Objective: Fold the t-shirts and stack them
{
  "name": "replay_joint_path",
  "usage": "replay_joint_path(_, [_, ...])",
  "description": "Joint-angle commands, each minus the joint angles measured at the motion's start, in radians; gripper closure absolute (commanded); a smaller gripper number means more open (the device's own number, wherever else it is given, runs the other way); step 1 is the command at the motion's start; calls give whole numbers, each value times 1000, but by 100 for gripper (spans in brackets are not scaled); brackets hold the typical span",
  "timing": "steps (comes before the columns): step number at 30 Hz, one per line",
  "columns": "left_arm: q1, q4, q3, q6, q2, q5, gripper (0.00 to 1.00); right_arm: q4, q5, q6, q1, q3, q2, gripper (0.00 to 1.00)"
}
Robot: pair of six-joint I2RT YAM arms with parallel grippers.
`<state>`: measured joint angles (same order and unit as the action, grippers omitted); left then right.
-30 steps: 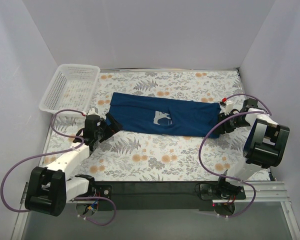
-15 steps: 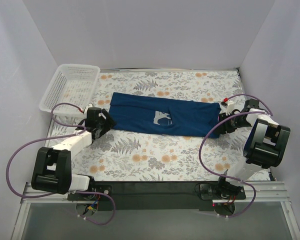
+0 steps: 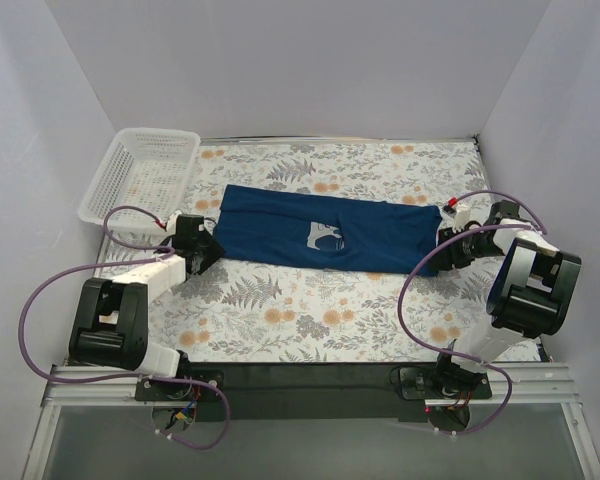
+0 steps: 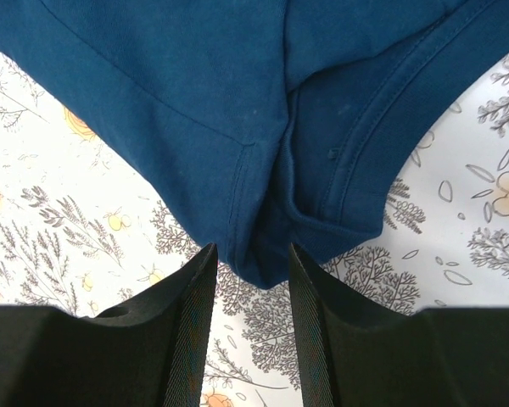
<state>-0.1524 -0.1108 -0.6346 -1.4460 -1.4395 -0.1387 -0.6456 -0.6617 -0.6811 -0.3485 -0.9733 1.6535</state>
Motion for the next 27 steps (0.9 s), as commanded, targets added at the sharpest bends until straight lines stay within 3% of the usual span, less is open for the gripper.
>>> replay_joint_path(1, [14, 17, -14, -1, -4, -12, 58, -5, -33, -11, -10, 10, -38, 61])
replay_joint_path(10, [31, 62, 13, 12, 4, 47, 85, -8, -35, -12, -12, 1, 2, 61])
replay_joint_path(15, [39, 66, 24, 16, 13, 54, 93, -22, -71, -18, -12, -1, 26, 62])
replay_joint_path(16, [39, 68, 24, 16, 13, 54, 100, -26, -73, -21, -12, -1, 29, 64])
replay_joint_path(21, [43, 69, 32, 16, 13, 59, 100, -46, -81, -35, -12, -7, 51, 74])
replay_joint_path(25, [50, 77, 38, 18, 13, 57, 100, -40, -64, -32, -17, -10, 28, 95])
replay_joint_path(27, [54, 77, 41, 19, 14, 57, 100, -40, -53, -32, -21, -10, 20, 98])
